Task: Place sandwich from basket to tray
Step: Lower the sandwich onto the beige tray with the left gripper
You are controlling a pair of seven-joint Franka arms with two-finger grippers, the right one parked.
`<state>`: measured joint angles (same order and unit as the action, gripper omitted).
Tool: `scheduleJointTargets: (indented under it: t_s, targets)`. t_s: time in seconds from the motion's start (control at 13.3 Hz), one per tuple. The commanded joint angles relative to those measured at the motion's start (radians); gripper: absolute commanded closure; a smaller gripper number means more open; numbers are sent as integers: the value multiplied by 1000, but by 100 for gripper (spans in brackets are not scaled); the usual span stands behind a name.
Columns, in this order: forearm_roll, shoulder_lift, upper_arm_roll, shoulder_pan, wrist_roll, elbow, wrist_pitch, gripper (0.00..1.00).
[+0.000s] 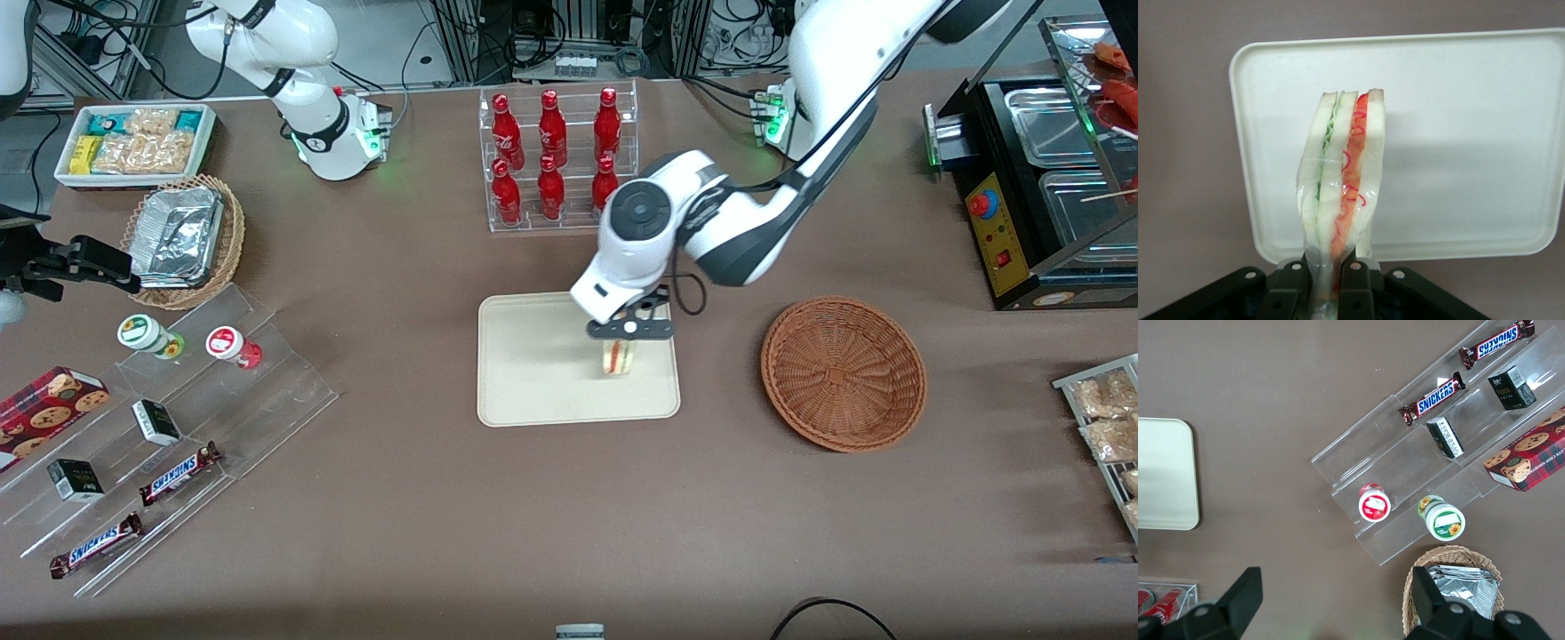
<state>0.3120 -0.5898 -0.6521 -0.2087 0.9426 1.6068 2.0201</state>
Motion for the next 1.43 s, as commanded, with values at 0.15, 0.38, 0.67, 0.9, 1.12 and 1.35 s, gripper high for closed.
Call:
scheduleJointTargets:
  t_s: [0.15,0.38,0.67,0.9,1.12,1.35]
  targets:
    - [94,-154,3,-86,139,-197,-50,100]
    - [122,-212,3,-110,162,-238,-52,100]
    - [122,-269,60,-176,160,-290,-51,100]
    - [119,-288,103,-212,162,-307,-41,100]
    - [119,-289,103,-213,162,-311,-41,100]
    - [119,-294,103,-213,165,-311,-41,100]
